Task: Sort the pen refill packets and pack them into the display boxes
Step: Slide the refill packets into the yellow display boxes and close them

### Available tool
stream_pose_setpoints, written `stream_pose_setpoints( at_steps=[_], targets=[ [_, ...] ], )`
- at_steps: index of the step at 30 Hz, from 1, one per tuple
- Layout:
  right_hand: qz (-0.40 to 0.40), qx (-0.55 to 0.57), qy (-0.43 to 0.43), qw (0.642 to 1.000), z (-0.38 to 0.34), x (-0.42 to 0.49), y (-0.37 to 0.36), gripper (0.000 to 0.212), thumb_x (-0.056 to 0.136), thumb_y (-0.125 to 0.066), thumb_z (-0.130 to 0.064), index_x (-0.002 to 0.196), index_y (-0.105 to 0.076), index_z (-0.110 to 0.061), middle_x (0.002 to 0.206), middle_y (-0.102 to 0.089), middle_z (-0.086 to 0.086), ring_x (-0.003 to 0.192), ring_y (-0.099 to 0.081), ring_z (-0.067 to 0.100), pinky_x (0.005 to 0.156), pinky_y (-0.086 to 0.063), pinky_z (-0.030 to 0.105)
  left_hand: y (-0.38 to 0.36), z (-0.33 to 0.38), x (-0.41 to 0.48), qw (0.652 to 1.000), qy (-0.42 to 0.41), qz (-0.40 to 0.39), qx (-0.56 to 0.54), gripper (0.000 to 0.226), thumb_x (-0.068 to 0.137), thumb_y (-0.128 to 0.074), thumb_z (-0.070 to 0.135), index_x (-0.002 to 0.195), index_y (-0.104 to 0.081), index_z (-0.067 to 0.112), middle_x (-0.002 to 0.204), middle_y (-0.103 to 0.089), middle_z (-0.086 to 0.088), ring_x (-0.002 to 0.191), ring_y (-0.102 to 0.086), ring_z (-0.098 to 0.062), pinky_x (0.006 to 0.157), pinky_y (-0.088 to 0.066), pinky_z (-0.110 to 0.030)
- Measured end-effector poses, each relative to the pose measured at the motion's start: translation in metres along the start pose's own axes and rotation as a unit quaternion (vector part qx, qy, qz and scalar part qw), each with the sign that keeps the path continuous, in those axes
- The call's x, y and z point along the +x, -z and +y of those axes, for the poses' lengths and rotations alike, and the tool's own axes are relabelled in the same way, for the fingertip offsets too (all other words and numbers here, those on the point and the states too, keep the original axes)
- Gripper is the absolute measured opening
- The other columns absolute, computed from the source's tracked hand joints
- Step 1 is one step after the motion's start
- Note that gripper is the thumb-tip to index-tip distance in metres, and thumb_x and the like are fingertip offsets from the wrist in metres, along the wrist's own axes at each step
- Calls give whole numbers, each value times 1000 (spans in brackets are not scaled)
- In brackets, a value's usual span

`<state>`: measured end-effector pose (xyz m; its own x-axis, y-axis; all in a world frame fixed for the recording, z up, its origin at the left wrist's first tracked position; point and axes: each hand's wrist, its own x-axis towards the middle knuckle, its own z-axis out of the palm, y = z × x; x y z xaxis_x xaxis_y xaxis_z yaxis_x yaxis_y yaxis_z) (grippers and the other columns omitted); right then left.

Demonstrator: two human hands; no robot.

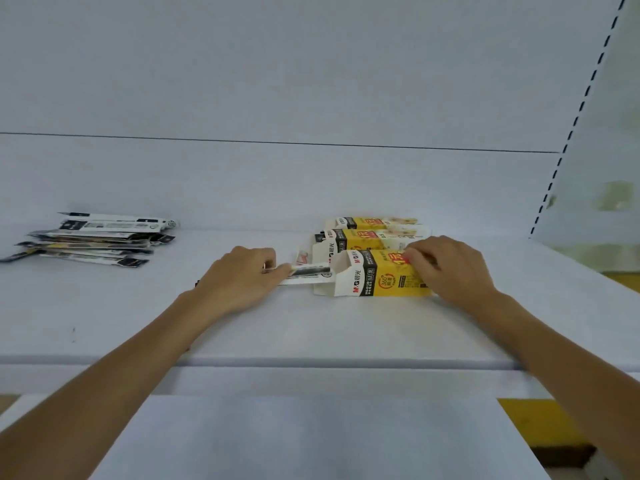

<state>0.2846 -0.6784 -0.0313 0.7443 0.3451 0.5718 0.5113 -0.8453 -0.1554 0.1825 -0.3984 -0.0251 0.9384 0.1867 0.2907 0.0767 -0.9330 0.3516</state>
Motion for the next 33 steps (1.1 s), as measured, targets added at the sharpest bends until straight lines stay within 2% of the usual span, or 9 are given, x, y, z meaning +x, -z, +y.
stream_pose_setpoints(
  at_steps=[3,8,11,16,20,23,26,29,33],
  targets=[
    [18,-9,4,1000,0,-1,-2,32,91,-42,-35,80,-66,-16,79,-66,-1,78,-58,23,65,-46,30,0,4,-2,1000,-23,2,-14,34,89,-47,49,66,-46,23,63,-49,1,58,-44,-16,53,-31,-28],
    [40,-20,12,999,2,-3,-5,31,91,-42,-34,74,-64,-21,74,-63,-5,71,-54,18,59,-43,27,-3,18,6,999,-34,1,24,44,91,-45,48,57,-39,21,58,-45,2,60,-42,-20,53,-28,-28],
    [36,-28,14,999,5,-1,-8,33,91,-40,-36,74,-63,-20,74,-63,-5,71,-53,17,58,-43,28,-6,22,10,999,-19,16,35,39,90,-46,48,61,-44,22,62,-46,3,65,-44,-22,52,-27,-28],
    [42,-22,18,999,6,-3,-9,33,90,-39,-38,76,-65,-22,77,-64,-7,73,-54,16,60,-43,28,-12,23,10,994,-3,70,85,39,90,-43,51,81,-56,15,79,-60,-4,81,-54,-27,58,-30,-31],
    [42,-28,10,999,5,-1,-9,36,89,-36,-39,76,-65,-22,77,-64,-6,74,-54,17,59,-40,27,-15,18,9,999,-38,19,4,29,90,-47,48,84,-54,20,77,-58,3,78,-54,-20,66,-40,-32],
    [38,-28,7,999,4,1,-9,31,91,-42,-35,77,-65,-22,78,-64,-6,75,-53,17,58,-38,27,-13,18,3,995,-93,-14,-21,22,91,-51,43,84,-53,22,73,-54,10,69,-49,-10,61,-36,-27],
    [43,-21,8,999,3,-1,-9,33,89,-38,-37,75,-65,-23,76,-63,-6,73,-52,16,55,-34,26,-13,14,0,993,-120,-7,-4,26,91,-48,44,83,-56,20,74,-56,8,69,-49,-13,63,-37,-29],
    [47,-15,12,999,1,-2,-9,36,84,-33,-38,74,-64,-23,75,-63,-6,72,-53,16,56,-35,25,-17,29,5,989,-144,2,11,25,93,-47,41,79,-52,21,67,-51,11,64,-47,-9,62,-36,-30],
    [33,-27,11,999,-1,-1,-8,32,90,-38,-34,73,-61,-19,75,-62,-4,73,-51,18,56,-35,28,-30,69,19,983,-166,-69,-40,34,99,-33,27,67,-43,20,73,-48,8,75,-48,-17,65,-33,-30]
  ],
)
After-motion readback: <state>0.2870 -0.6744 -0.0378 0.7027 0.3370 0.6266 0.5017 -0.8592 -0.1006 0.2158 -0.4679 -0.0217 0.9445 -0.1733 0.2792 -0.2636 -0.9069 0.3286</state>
